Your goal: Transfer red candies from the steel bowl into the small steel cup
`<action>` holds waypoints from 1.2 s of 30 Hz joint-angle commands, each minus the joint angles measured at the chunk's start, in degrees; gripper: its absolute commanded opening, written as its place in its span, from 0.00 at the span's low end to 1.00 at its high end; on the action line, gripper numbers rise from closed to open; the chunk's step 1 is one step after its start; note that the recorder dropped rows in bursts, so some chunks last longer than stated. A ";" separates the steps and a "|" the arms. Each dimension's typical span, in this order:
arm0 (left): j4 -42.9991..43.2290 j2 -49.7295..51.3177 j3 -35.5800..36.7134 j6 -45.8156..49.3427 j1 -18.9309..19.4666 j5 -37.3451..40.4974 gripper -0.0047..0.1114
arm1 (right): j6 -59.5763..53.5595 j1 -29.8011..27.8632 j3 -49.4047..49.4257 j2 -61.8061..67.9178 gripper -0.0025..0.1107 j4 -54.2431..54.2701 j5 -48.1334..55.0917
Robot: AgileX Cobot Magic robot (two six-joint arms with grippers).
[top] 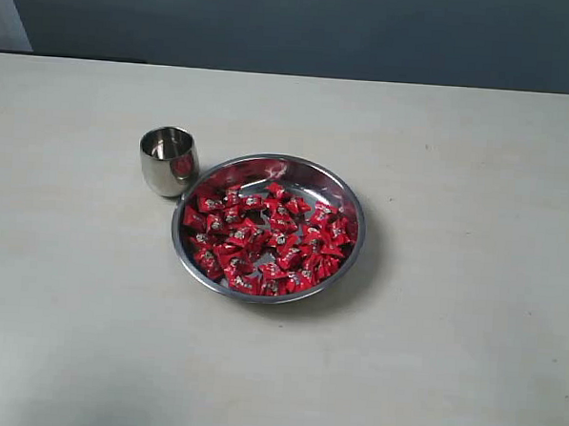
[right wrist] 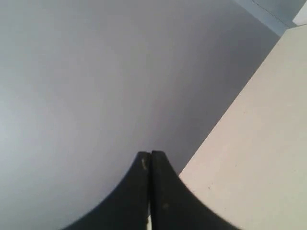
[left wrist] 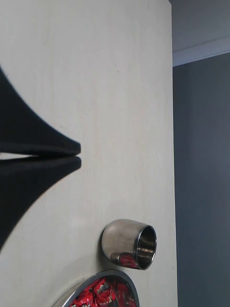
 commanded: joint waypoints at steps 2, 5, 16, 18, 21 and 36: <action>0.08 -0.51 0.14 -0.13 -0.29 -0.24 0.04 | 0.50 0.17 0.11 -0.23 0.02 2.73 -2.40; 0.08 -0.51 0.14 -0.13 -0.29 -0.24 0.04 | -1.54 1.75 -1.12 -0.23 0.02 0.38 -6.72; 0.08 -0.51 0.14 -0.13 -0.29 -0.24 0.04 | -2.08 8.32 -36.63 37.83 0.02 -46.14 -10.74; 0.08 -0.51 0.14 -0.13 -0.29 -0.24 0.04 | -2.08 10.09 -44.67 47.90 0.02 -46.67 -6.11; 0.08 -0.51 0.14 -0.13 -0.29 -0.24 0.04 | -2.98 14.42 -57.28 64.28 0.02 -48.37 0.69; 0.08 -0.51 0.14 -0.13 -0.29 -0.24 0.04 | -60.72 37.89 -108.23 121.72 0.05 -2.06 51.83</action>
